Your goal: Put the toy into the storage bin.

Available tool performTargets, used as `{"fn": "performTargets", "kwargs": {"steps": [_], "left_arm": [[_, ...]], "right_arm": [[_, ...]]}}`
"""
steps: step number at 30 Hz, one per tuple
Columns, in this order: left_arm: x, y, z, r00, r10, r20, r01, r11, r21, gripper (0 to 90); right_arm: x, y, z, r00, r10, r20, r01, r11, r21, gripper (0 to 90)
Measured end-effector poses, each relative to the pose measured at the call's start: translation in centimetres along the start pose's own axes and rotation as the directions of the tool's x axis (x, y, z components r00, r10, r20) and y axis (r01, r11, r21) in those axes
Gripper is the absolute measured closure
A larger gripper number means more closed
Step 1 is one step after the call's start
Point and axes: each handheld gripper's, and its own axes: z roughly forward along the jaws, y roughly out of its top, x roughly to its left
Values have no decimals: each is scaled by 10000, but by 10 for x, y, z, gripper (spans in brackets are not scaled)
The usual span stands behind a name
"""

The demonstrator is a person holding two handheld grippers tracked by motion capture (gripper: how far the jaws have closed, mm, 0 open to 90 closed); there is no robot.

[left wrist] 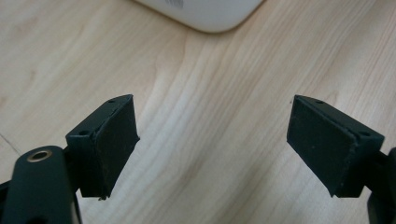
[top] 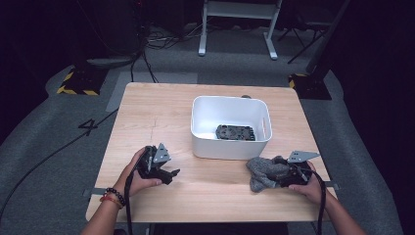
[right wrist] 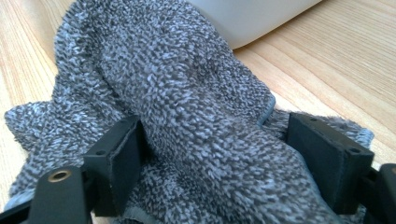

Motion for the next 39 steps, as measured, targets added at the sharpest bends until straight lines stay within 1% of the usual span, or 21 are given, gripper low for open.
{"fn": "performTargets", "kwargs": {"steps": [1, 4, 5, 6, 7, 9, 11, 13, 14, 15, 18, 33, 39], "left_arm": [[0, -4, 2, 10000, -58, -8, 58, 9999, 159, 164], [-1, -11, 4, 9995, -307, 72, 304, 9988, 392, 163], [-1, -14, 4, 9990, -419, 160, 412, 9985, 369, 162], [0, -16, 5, 9977, -586, 354, 575, 9978, 329, 162], [0, -18, 6, 9966, -704, 426, 688, 9970, 366, 161], [-1, -21, 9, 9970, -716, 293, 700, 9962, 522, 163], [-1, -23, 12, 9955, -876, 348, 850, 9938, 712, 162], [0, -27, 13, 9919, -1133, 576, 1098, 9921, 606, 154], [1, -28, 14, 9906, -1226, 608, 1197, 9916, 496, 151], [1, -29, 13, 9909, -1212, 582, 1187, 9919, 449, 150], [0, -35, 14, 9903, -1245, 621, 1251, 9921, -57, 142], [0, -36, 14, 9906, -1231, 596, 1237, 9923, -69, 139], [1, -36, 14, 9905, -1206, 660, 1213, 9926, -69, 136]], "right_arm": [[0, 0, 0, 10000, 7, -10, -7, 10000, 15, 209], [0, 0, -1, 10000, -23, -5, 23, 10000, 18, 209], [0, -1, -1, 10000, 1, -23, -1, 10000, 11, 209], [0, -1, -1, 10000, -6, -22, 6, 10000, 17, 209], [0, -1, -1, 10000, -1, -33, 1, 10000, 17, 209], [0, -1, -1, 10000, 10, -42, -10, 10000, 11, 209], [0, -1, -1, 10000, 1, -37, -1, 10000, 14, 209], [0, -1, -1, 10000, 5, -37, -5, 10000, 7, 209], [0, -1, -1, 10000, 4, -37, -4, 10000, 9, 209], [0, -1, -1, 10000, 0, -37, 0, 10000, 8, 209], [0, -1, -1, 10000, -6, -51, 6, 10000, 15, 209], [1, 0, 0, 10000, -71, 64, 71, 10000, 37, 207], [1, 0, 0, 10000, -70, 46, 70, 10000, 31, 208]]}}
